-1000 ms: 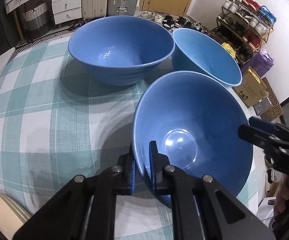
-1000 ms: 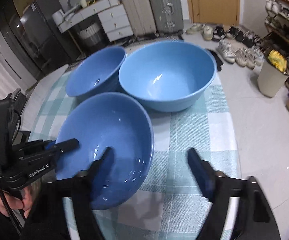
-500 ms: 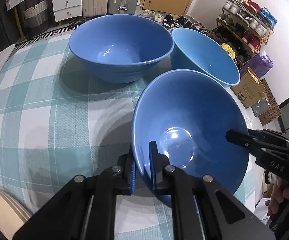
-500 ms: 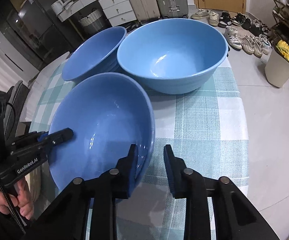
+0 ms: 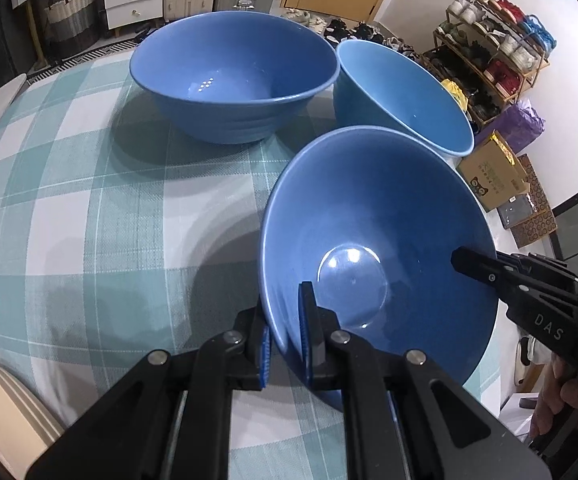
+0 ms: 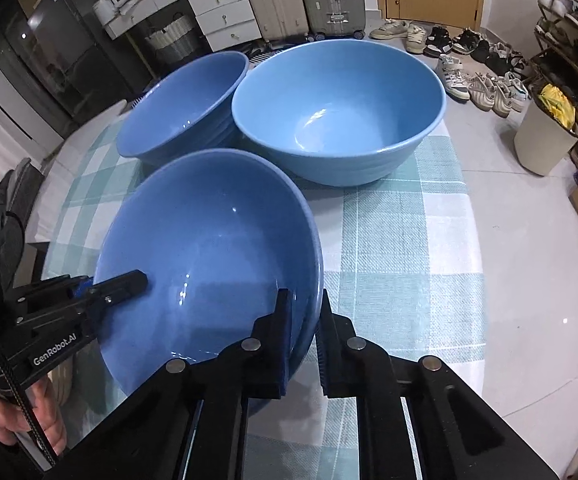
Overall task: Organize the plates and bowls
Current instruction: 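Lift the blue bowl with the left tool and carry it away from the other bowls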
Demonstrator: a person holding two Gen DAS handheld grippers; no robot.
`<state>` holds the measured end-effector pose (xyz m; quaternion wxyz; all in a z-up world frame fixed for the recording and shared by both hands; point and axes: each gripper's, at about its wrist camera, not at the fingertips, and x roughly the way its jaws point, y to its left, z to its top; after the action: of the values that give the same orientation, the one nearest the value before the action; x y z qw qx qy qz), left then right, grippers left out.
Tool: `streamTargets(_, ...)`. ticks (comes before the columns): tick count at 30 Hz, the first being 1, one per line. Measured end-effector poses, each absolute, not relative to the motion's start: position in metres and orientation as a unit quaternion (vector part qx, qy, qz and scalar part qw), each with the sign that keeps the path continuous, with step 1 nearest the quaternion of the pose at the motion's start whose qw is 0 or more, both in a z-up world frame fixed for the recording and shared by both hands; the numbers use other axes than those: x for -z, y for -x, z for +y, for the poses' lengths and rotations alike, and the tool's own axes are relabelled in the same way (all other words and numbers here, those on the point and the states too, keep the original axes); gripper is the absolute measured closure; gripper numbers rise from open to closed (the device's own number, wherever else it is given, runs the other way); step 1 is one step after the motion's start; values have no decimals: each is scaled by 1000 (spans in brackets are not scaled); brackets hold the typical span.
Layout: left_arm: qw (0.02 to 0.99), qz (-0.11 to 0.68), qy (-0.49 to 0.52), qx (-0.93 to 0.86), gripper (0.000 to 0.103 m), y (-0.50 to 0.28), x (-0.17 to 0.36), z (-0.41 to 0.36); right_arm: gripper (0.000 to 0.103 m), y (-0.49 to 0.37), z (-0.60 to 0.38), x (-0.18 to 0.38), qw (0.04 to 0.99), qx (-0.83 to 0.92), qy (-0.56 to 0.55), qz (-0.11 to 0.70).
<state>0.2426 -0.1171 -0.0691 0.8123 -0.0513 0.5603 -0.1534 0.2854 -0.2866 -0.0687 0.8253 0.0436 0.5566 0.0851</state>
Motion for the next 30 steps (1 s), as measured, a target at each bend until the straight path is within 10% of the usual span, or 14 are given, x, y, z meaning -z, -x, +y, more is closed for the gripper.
streamTargets(30, 803, 574, 44, 155, 93, -104, 65, -86, 93, -147, -254, 65, 807, -106, -48, 579)
